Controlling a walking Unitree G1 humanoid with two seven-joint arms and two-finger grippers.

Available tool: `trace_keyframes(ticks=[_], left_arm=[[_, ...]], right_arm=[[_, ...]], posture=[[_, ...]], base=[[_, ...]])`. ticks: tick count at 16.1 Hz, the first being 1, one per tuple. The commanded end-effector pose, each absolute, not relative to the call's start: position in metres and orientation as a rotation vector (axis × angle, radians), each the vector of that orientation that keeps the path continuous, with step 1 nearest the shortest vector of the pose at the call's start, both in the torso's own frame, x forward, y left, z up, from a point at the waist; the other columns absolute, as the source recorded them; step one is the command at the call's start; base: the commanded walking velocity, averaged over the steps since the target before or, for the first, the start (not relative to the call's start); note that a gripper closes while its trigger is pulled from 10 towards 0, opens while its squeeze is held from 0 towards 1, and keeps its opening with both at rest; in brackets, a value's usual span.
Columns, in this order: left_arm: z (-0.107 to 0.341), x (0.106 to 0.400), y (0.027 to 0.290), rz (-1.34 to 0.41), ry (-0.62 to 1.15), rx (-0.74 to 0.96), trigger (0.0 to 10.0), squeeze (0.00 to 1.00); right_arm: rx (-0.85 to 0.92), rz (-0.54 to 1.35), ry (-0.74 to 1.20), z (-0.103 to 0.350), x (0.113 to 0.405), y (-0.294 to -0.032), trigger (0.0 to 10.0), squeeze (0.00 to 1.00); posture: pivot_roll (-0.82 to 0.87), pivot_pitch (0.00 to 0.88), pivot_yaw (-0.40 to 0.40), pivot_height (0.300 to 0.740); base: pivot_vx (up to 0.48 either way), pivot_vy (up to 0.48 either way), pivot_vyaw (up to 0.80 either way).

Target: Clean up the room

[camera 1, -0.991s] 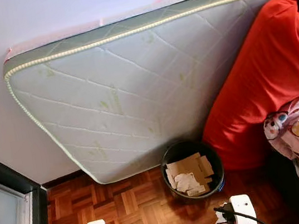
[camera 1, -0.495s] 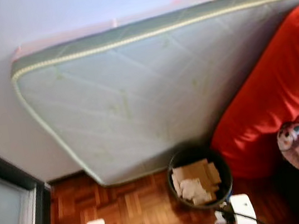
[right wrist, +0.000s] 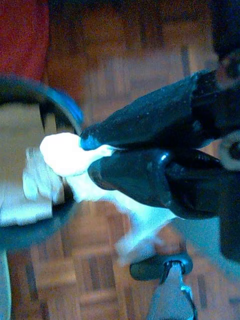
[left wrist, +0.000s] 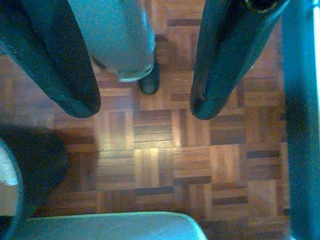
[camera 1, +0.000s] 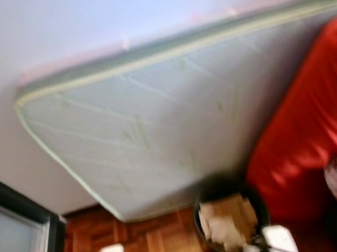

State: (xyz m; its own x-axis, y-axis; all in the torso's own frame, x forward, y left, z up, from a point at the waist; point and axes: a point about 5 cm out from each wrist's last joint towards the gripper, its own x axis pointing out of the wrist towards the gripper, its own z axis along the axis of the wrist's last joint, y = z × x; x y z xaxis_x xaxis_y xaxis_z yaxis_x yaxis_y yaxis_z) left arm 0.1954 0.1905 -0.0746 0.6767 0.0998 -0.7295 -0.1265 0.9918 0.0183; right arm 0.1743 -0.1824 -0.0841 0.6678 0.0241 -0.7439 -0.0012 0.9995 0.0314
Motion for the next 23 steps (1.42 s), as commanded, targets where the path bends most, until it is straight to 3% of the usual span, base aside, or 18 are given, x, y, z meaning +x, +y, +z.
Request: trace_keyframes(ticks=[1, 9, 14, 23], left_arm=[[-0.078, 0.187, 0.203, 0.161, 0.849, -0.022, 10.0, 0.0], [-0.064, 0.212, 0.196, 0.129, 0.743, -0.031, 10.0, 0.0], [-0.034, 0.25, 0.193, 0.101, 0.539, -0.05, 10.0, 0.0], [-0.002, 0.272, 0.208, 0.106, 0.312, -0.036, 10.0, 0.0]], right_arm=[[0.048, 0.037, 0.824, -0.082, 0.181, -0.171, 10.0, 0.0], [0.064, 0.045, 0.777, -0.077, 0.191, -0.168, 10.0, 0.0], [0.088, 0.056, 0.63, -0.056, 0.222, -0.169, 10.0, 0.0], [0.149, 0.024, 0.341, -0.015, 0.265, -0.174, 10.0, 0.0]], posture=[[-0.07, 0.155, 0.001, 0.74], [-0.08, 0.148, 0.009, 0.74], [-0.1, 0.086, 0.044, 0.74], [-0.09, 0.004, 0.077, 0.74]], base=[[0.266, 0.0, 0.0], [0.034, 0.0, 0.0], [0.0, 0.0, 0.0], [0.0, 0.0, 0.0]])
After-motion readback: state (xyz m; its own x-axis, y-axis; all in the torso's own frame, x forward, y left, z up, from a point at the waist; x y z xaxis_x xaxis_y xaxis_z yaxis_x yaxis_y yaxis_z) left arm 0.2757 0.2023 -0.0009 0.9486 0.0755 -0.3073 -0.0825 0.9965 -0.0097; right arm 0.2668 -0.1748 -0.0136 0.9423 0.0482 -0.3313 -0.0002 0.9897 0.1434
